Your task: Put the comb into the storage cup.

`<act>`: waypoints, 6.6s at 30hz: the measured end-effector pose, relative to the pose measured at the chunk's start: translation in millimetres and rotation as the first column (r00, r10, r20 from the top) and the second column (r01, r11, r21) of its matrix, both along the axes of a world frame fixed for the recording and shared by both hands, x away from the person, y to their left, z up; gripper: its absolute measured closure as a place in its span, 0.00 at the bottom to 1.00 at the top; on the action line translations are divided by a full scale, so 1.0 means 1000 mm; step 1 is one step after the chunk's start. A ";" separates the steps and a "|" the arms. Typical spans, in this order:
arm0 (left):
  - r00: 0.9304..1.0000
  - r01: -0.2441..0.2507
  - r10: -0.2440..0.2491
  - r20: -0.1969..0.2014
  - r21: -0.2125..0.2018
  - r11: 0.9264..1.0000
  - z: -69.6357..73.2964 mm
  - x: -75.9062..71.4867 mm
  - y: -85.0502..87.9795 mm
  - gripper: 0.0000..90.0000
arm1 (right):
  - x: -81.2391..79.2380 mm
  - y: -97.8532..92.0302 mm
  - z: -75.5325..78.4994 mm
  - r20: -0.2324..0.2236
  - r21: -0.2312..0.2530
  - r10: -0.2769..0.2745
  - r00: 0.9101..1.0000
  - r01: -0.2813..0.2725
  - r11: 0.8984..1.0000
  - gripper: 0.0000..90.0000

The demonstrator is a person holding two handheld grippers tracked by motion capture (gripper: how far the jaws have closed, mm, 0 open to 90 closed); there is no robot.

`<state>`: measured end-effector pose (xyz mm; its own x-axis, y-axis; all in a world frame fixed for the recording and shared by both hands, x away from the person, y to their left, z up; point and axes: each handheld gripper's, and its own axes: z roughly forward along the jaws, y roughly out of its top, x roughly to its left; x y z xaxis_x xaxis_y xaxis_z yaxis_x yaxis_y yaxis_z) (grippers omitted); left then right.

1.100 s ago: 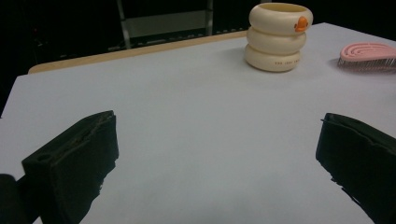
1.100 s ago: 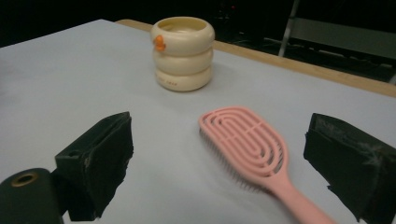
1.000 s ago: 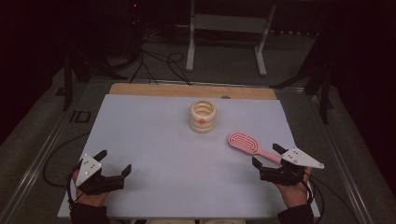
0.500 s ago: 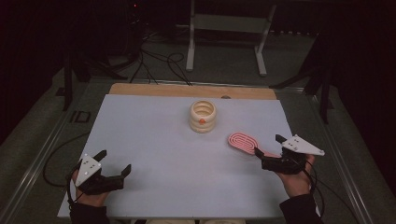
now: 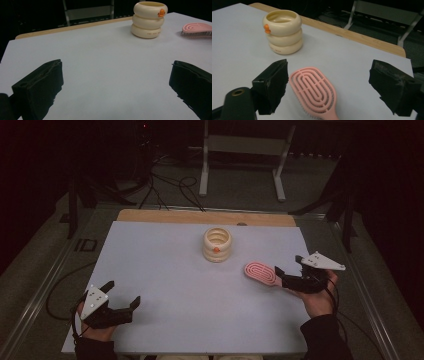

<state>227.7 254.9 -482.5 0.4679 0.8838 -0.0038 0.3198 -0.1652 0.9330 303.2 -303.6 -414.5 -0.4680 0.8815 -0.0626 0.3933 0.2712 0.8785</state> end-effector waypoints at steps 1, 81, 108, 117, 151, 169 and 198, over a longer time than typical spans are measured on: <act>1.000 0.000 0.000 0.000 0.000 1.000 0.000 0.000 0.000 0.00 | 0.002 -0.001 0.000 -0.002 -0.003 -0.003 1.000 0.003 1.000 0.20; 1.000 0.004 -0.004 -0.009 0.011 1.000 -0.002 0.001 -0.001 0.00 | 0.037 -0.003 -0.079 -0.403 -0.282 -0.104 0.909 -0.015 0.959 1.00; 1.000 0.003 -0.003 -0.009 0.016 1.000 -0.002 0.001 -0.002 0.00 | -0.016 0.002 -0.024 -0.078 0.024 0.019 0.997 -0.017 1.000 0.60; 1.000 -0.003 0.003 0.002 0.010 1.000 -0.001 0.000 -0.001 0.00 | -0.050 0.012 -0.020 0.055 0.087 0.038 0.998 -0.042 0.995 0.27; 1.000 0.008 -0.008 0.020 -0.001 1.000 -0.002 0.000 -0.003 0.00 | -0.084 0.000 -0.058 0.064 0.152 -0.013 0.998 0.003 0.988 0.09; 1.000 0.005 -0.005 0.012 -0.006 1.000 -0.003 0.000 -0.004 0.00 | -0.067 0.002 -0.043 -0.097 0.052 -0.024 0.995 0.029 0.998 0.09; 1.000 0.003 -0.003 0.003 -0.007 1.000 -0.004 0.000 -0.005 0.00 | -0.009 0.001 -0.003 -0.282 -0.129 -0.023 0.959 -0.014 0.992 0.10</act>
